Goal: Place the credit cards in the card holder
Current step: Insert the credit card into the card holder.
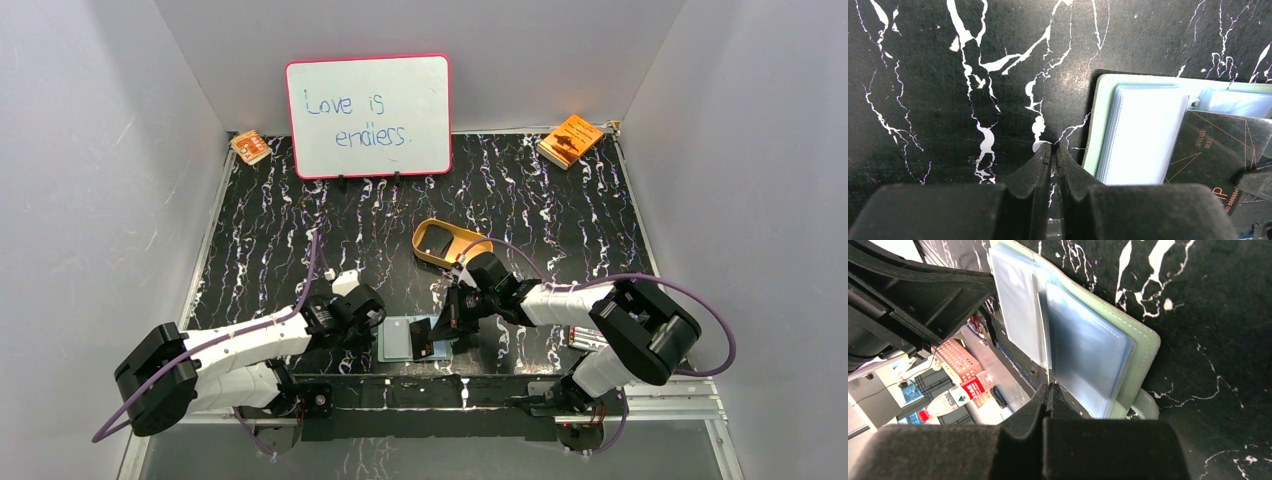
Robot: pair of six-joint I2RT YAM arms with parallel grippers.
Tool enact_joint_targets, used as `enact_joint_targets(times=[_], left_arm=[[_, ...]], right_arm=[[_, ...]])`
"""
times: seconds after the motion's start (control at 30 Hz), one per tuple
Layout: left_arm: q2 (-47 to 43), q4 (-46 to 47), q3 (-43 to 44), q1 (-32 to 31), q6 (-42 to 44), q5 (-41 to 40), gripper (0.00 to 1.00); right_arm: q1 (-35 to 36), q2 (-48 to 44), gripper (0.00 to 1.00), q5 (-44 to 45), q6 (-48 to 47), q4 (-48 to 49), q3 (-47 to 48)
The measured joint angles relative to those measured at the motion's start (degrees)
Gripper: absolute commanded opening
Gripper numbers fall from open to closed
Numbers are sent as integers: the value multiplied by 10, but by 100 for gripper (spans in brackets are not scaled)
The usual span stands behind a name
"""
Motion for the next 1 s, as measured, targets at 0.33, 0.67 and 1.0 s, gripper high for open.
enact_joint_targets(times=[0.33, 0.67, 1.0], left_arm=[[-2, 10, -4, 1, 0, 5, 5], [0, 28, -7, 2, 0, 17, 4], [4, 35, -7, 2, 0, 19, 4]], right_arm=[[0, 0, 0, -11, 15, 12, -5], [1, 12, 0, -21, 17, 30, -5], [5, 13, 0, -23, 14, 41, -5]])
